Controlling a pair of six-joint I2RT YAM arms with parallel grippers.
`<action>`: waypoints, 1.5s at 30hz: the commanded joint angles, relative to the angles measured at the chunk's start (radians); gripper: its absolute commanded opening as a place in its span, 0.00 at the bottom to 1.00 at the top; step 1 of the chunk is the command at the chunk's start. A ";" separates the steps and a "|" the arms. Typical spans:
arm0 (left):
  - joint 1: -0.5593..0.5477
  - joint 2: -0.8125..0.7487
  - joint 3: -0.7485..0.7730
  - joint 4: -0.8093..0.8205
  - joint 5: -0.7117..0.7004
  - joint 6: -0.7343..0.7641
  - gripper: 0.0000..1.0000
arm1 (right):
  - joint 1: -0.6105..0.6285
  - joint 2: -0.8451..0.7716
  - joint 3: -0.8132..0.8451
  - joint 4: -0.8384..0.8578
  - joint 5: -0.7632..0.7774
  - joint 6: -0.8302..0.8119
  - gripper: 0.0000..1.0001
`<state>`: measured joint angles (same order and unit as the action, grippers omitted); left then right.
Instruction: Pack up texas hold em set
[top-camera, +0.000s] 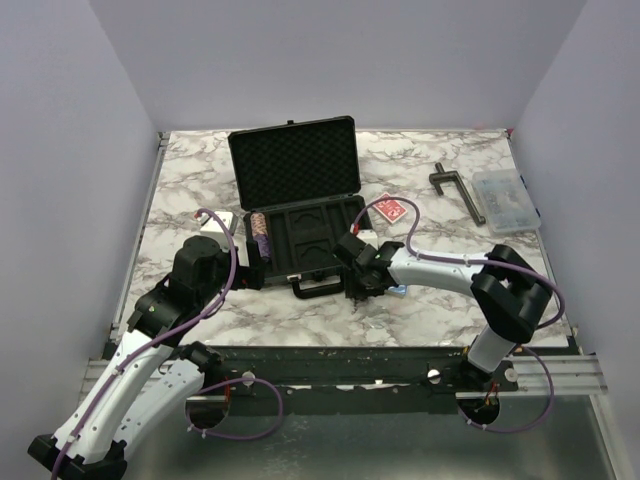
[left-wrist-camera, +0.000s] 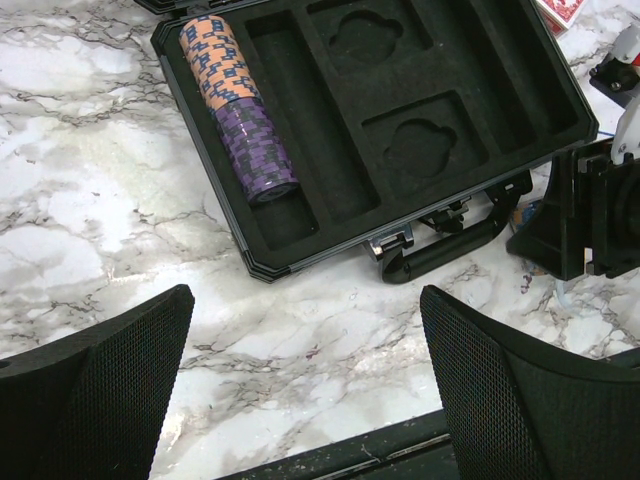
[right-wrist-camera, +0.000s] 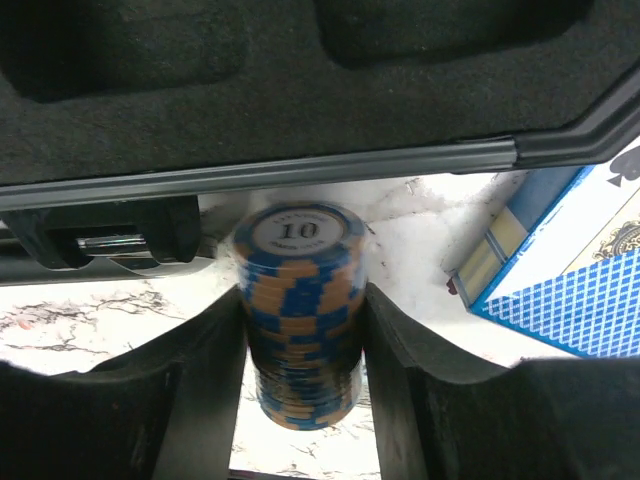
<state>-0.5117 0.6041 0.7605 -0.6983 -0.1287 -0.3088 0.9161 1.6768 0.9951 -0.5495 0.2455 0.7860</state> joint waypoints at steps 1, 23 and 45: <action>0.001 -0.007 -0.009 -0.011 0.020 0.012 0.95 | -0.002 0.029 -0.022 -0.035 -0.007 -0.005 0.50; 0.001 -0.059 -0.004 -0.012 -0.032 0.003 0.95 | -0.002 -0.105 0.325 -0.279 0.055 -0.142 0.01; 0.001 -0.135 -0.010 -0.012 -0.126 -0.012 0.95 | -0.002 0.469 0.975 -0.118 -0.193 -0.309 0.00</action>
<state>-0.5117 0.4747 0.7605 -0.6983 -0.2256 -0.3157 0.9161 2.0811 1.8572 -0.7177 0.1204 0.5133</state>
